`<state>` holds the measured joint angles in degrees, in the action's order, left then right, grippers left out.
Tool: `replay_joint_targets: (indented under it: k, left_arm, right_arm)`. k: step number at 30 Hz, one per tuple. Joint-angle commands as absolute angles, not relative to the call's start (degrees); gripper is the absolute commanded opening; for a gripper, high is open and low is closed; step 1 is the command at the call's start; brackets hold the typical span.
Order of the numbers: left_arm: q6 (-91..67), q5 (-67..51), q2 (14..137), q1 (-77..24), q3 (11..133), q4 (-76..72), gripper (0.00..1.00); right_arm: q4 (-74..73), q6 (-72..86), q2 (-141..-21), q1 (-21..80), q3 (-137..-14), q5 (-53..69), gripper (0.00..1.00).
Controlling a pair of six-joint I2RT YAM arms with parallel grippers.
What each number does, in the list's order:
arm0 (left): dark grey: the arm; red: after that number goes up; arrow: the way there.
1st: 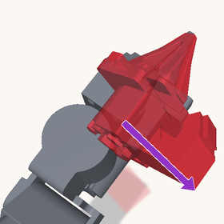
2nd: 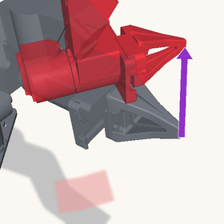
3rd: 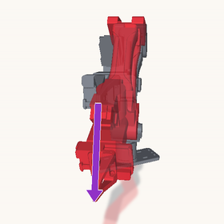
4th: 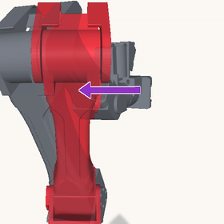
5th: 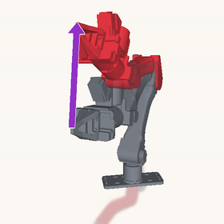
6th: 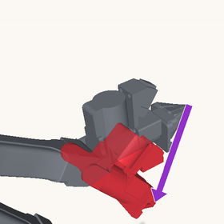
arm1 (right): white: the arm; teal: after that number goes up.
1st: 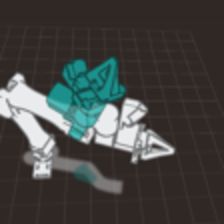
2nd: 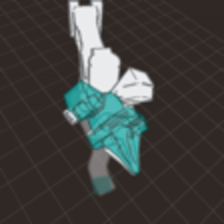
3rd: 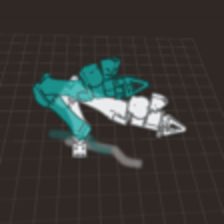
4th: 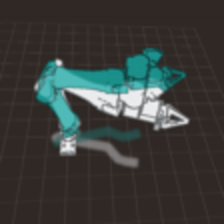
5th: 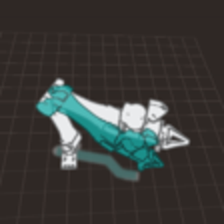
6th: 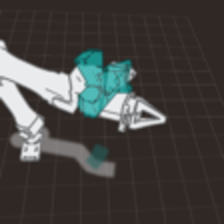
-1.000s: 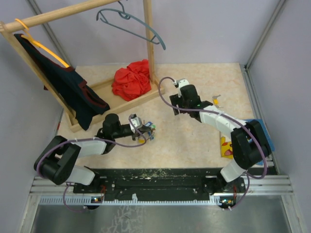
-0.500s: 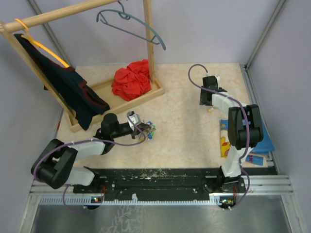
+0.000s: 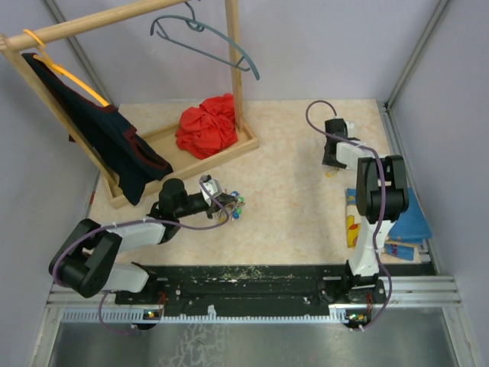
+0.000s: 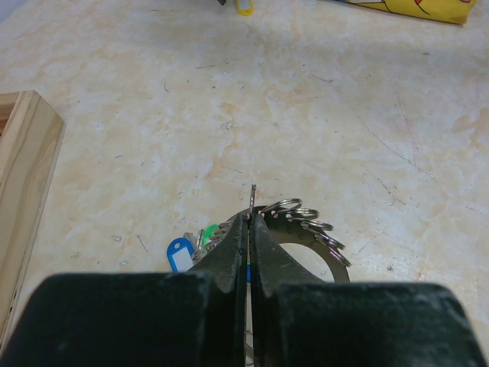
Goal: Put the keys on the keyring
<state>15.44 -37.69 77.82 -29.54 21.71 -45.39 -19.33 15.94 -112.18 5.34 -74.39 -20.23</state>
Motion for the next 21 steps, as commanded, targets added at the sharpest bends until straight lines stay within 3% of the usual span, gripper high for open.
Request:
replay_joint_targets:
  k: [1, 9, 15, 21]
  left_arm:
    - [16.10, -37.97, 77.69, -29.84, 22.36, -45.99, 0.00]
    - [16.08, -37.86, 76.48, -29.81, 22.16, -45.13, 0.00]
    - [15.90, -38.94, 77.14, -29.80, 22.65, -45.30, 0.00]
    - [15.29, -39.88, 77.22, -29.80, 22.65, -45.62, 0.00]
  right_arm:
    - [-19.04, 17.95, -112.23, 4.06, -75.49, -19.09, 0.36]
    - [-19.73, 18.67, -107.51, 4.04, -70.49, -15.31, 0.08]
    - [-20.78, 19.76, -98.72, 5.87, -64.01, -12.73, 0.01]
    - [-23.69, 20.97, -89.92, 8.89, -61.85, -11.89, 0.00]
